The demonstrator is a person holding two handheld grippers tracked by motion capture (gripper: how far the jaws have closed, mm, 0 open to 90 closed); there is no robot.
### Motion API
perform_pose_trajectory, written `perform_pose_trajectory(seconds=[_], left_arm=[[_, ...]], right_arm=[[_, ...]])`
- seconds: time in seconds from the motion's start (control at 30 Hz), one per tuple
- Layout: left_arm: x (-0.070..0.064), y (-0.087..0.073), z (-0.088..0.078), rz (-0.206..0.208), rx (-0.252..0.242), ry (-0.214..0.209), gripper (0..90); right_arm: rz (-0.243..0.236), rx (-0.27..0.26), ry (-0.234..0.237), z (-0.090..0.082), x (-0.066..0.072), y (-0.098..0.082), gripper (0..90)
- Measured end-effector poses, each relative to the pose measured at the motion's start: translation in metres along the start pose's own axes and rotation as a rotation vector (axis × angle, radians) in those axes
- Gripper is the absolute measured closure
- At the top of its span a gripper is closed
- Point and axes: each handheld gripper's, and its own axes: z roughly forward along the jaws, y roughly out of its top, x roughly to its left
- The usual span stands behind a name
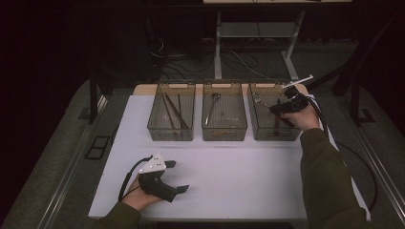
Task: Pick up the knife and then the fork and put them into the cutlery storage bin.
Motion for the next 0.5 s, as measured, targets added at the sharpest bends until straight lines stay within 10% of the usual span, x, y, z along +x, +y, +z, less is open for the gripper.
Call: perform_pose_trajectory(seconds=[0.5], left_arm=[[0.0, 0.002, 0.001, 0.005, 0.004, -0.003, 0.6]], right_arm=[[0.018, -0.065, -0.018, -0.016, 0.009, -0.003, 42.3]])
